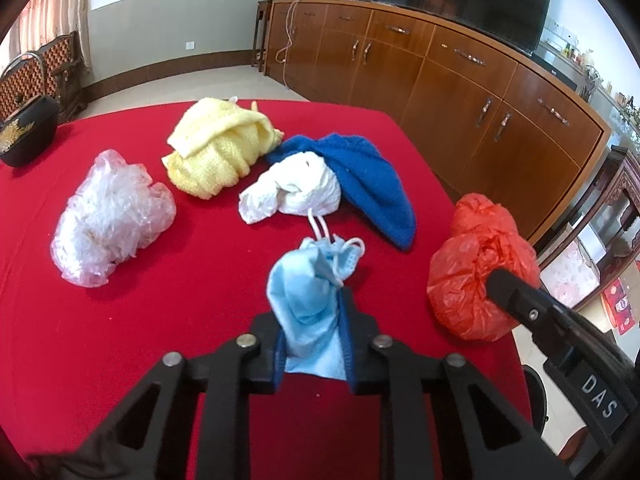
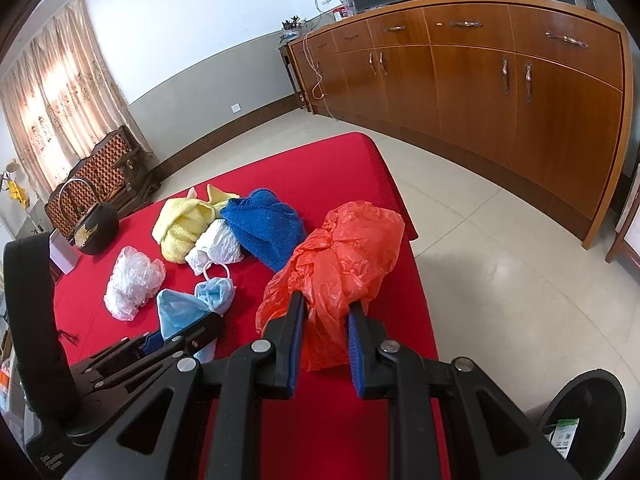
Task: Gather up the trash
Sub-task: 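Grasp the red plastic bag with the right tool while the left tool grasps the blue face mask, then carry the blue mask and red bag over the black trash bin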
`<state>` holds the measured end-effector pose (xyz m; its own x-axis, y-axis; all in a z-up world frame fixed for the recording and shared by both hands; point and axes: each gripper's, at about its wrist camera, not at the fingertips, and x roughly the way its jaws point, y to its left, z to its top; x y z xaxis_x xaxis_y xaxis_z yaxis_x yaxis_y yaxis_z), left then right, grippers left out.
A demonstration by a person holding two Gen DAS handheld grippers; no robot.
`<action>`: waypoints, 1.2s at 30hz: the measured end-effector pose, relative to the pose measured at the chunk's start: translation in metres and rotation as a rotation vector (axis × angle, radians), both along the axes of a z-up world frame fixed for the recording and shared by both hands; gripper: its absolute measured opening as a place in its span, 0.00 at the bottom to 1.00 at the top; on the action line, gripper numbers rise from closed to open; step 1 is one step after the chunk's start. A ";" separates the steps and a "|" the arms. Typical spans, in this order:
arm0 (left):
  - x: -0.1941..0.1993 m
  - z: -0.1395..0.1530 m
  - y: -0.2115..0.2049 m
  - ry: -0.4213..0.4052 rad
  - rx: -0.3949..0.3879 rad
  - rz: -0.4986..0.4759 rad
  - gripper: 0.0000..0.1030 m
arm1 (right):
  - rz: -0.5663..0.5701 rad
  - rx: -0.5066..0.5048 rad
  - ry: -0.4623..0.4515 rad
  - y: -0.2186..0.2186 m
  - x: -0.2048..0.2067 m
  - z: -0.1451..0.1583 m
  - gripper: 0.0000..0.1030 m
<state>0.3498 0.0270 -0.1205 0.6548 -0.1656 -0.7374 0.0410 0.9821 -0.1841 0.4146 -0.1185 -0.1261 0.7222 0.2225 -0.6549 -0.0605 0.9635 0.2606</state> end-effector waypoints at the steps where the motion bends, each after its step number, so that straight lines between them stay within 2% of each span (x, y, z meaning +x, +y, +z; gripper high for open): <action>1: 0.001 0.001 0.000 -0.004 -0.003 0.001 0.20 | 0.002 -0.001 -0.001 0.000 0.000 0.000 0.21; 9: -0.013 0.011 0.005 -0.038 0.001 0.001 0.17 | 0.022 -0.009 -0.007 0.003 -0.007 0.002 0.21; 18: -0.042 0.027 0.006 -0.064 0.008 -0.010 0.17 | 0.056 -0.040 -0.025 0.005 -0.039 0.014 0.21; 28: -0.091 0.040 -0.020 -0.079 0.007 -0.067 0.17 | 0.020 -0.032 -0.045 -0.023 -0.112 0.035 0.21; 36: -0.122 0.051 -0.067 -0.091 -0.006 -0.166 0.17 | -0.058 -0.045 -0.060 -0.067 -0.164 0.049 0.21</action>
<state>0.2277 -0.0397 -0.0694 0.6823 -0.2809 -0.6750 0.2189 0.9594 -0.1780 0.2510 -0.1854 -0.0770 0.7710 0.1504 -0.6188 -0.0187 0.9766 0.2141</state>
